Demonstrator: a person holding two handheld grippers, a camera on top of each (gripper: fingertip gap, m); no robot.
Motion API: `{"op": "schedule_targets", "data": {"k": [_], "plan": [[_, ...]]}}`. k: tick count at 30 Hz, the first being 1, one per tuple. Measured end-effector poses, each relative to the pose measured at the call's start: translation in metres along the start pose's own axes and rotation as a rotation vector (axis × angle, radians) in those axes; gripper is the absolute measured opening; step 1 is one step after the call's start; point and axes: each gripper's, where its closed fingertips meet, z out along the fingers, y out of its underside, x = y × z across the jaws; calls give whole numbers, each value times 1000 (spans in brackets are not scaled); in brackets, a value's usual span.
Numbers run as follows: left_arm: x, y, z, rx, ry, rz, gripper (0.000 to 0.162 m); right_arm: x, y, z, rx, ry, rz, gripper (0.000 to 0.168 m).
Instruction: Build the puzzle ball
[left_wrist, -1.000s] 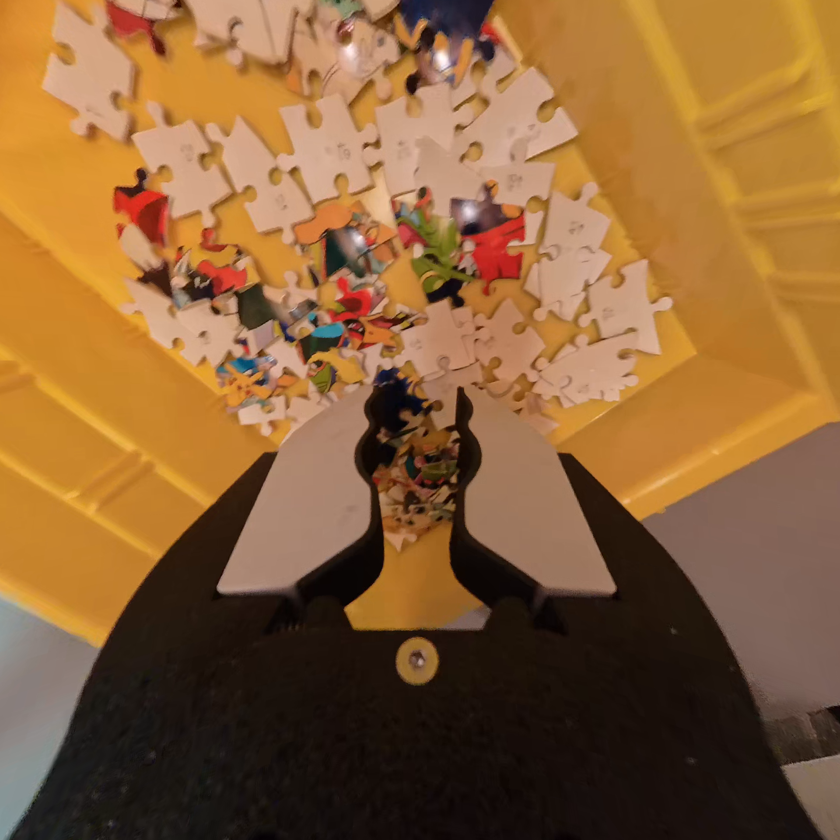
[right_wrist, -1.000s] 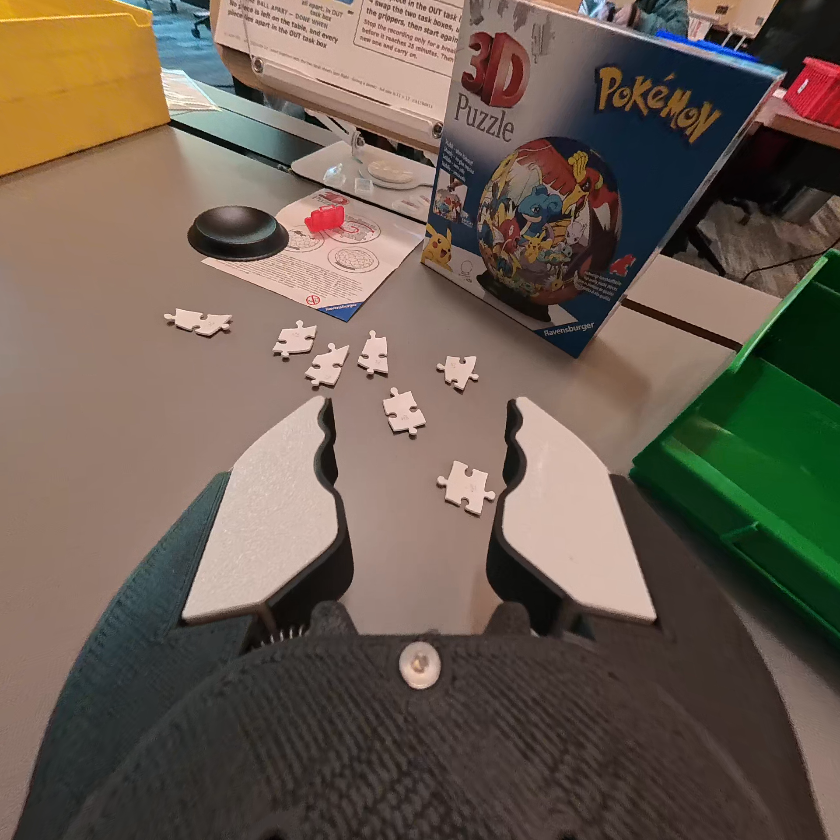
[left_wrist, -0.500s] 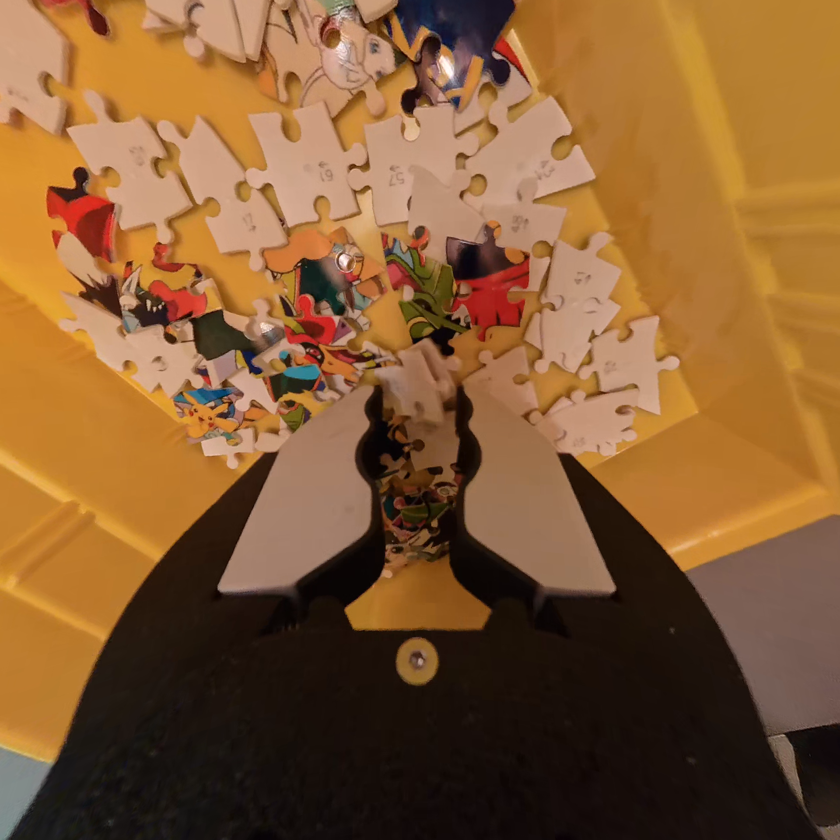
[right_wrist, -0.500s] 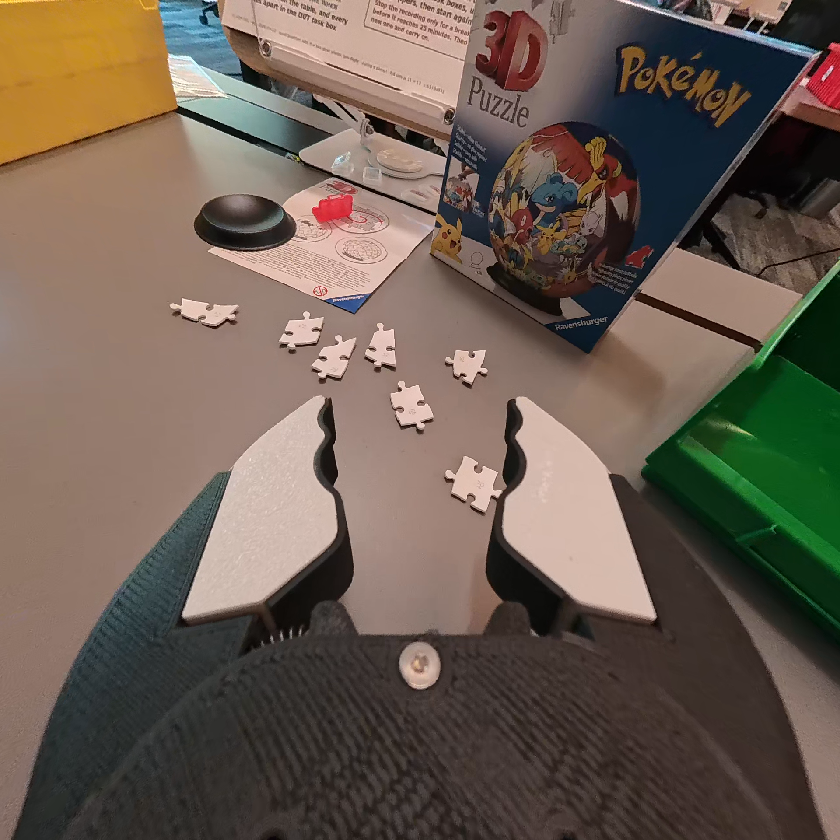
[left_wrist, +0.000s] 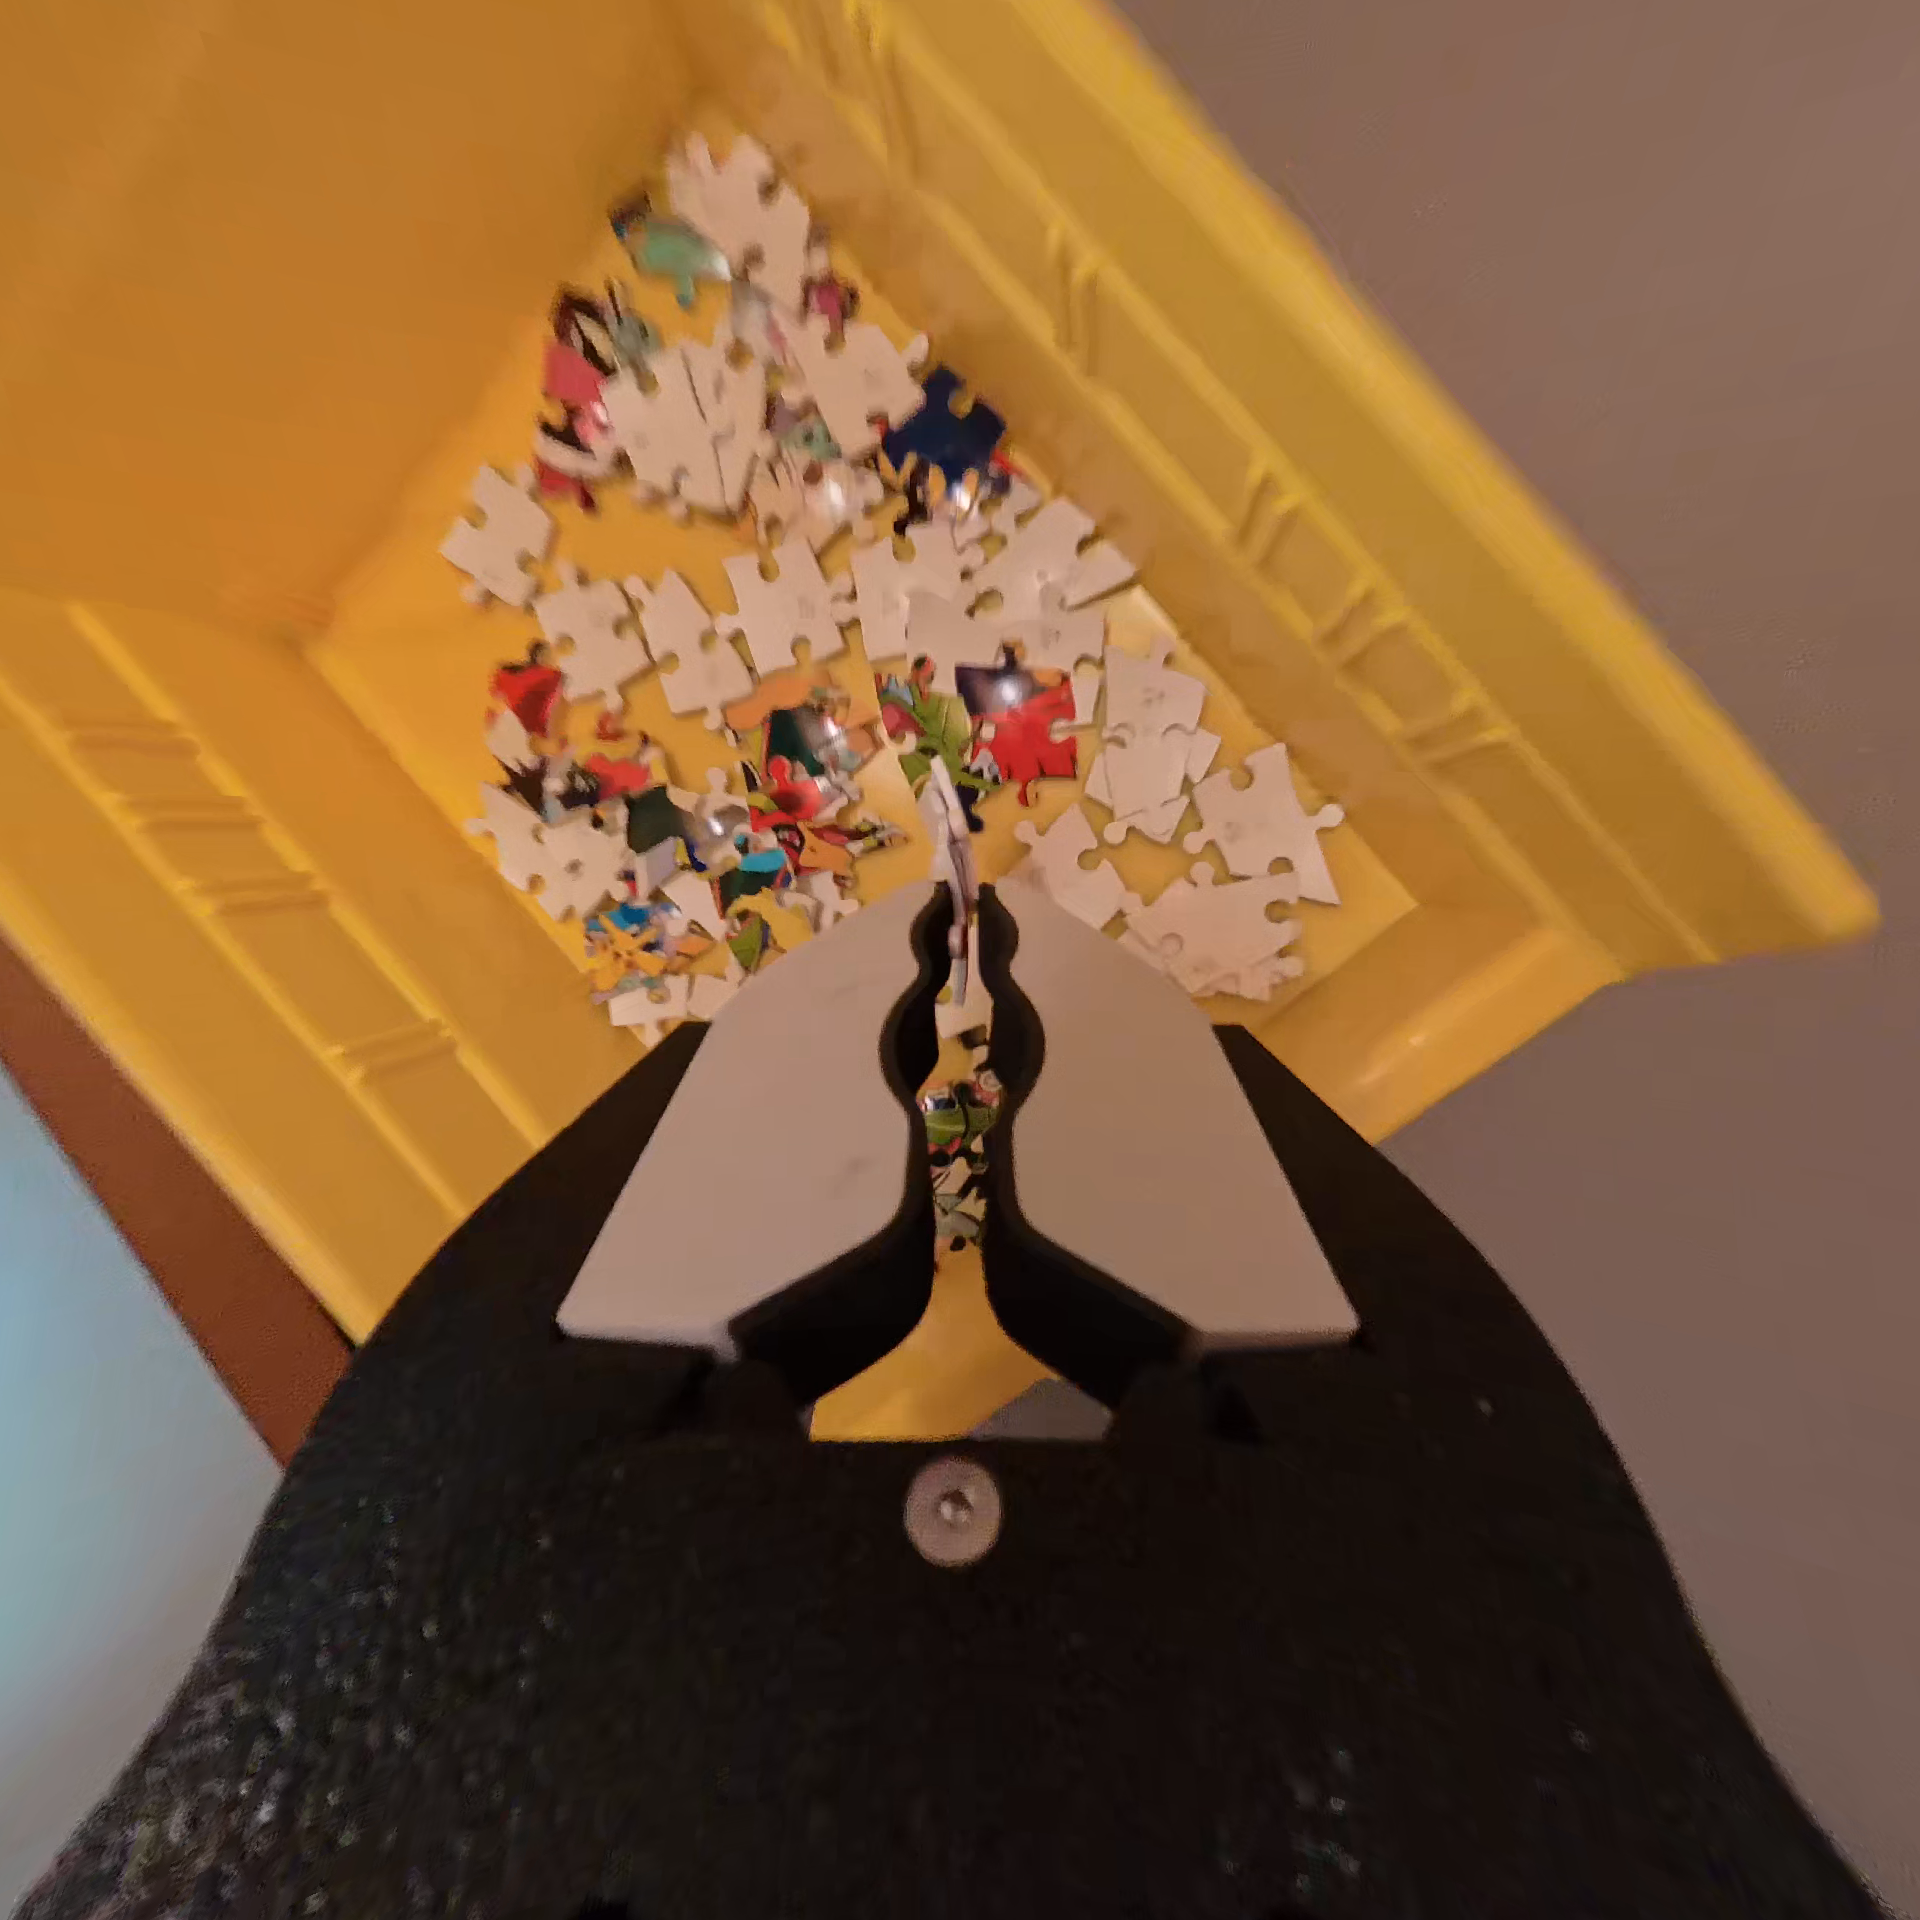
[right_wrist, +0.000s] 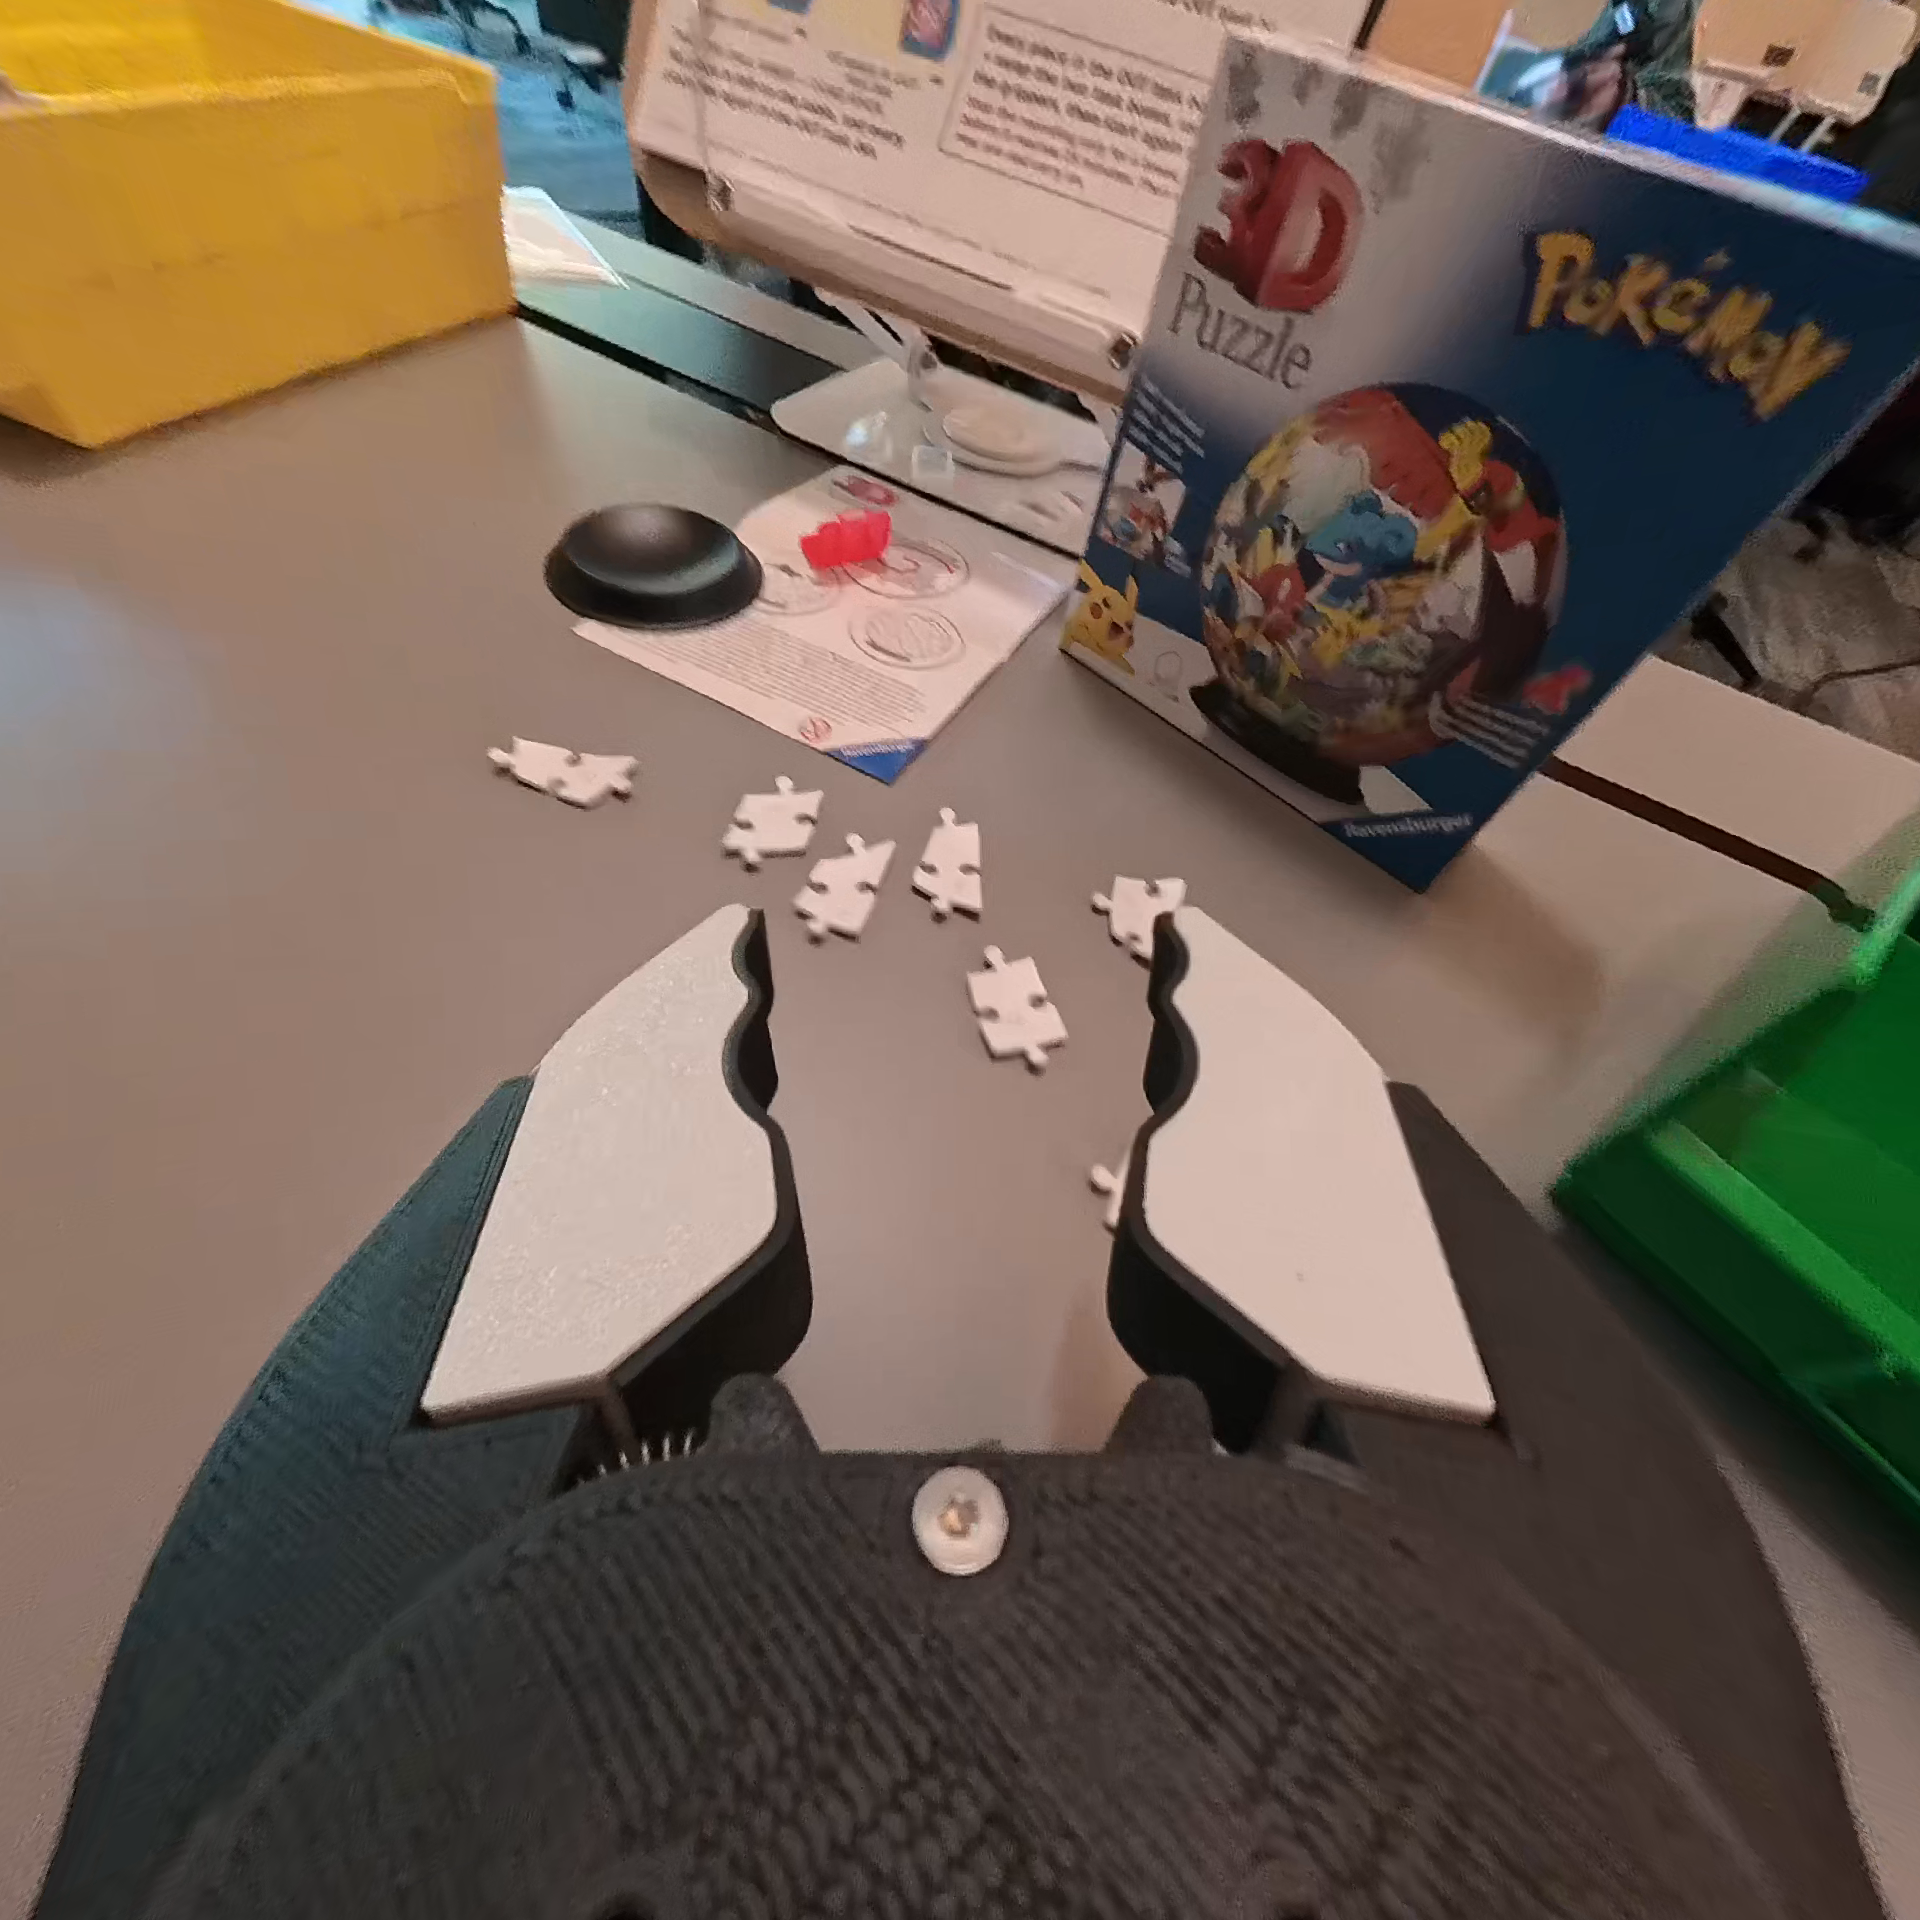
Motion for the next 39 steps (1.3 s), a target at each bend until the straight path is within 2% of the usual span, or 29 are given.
{"op": "schedule_targets", "data": {"k": [4, 7, 9, 14, 18, 22, 28, 31, 34, 39], "plan": [[31, -50, -54, 263, -124, 193, 3, -47, -36, 16, 93, -178, 69, 67], [80, -91, -93, 460, -236, 384, 3, -93, -73, 30, 162, -351, 139, 66], [113, -112, -108, 548, -335, 494, 4, -118, -101, 38, 224, -468, 218, 62], [182, -141, -118, 687, -658, 753, 3, -151, -151, 56, 306, -700, 500, 59], [233, -149, -120, 780, -826, 883, 3, -161, -160, 65, 319, -760, 570, 57], [263, -152, -124, 855, -939, 950, 3, -162, -161, 64, 318, -807, 643, 43], [285, -156, -126, 919, -1005, 1025, 4, -167, -159, 61, 306, -875, 684, 26], [290, -156, -128, 941, -1028, 1038, 4, -163, -161, 58, 336, -887, 697, 11], [293, -155, -128, 965, -1018, 1043, 5, -163, -157, 57, 322, -926, 677, 6], [301, -153, -122, 986, -855, 1010, 14, -159, -153, 55, 310, -934, 611, 5]]}}
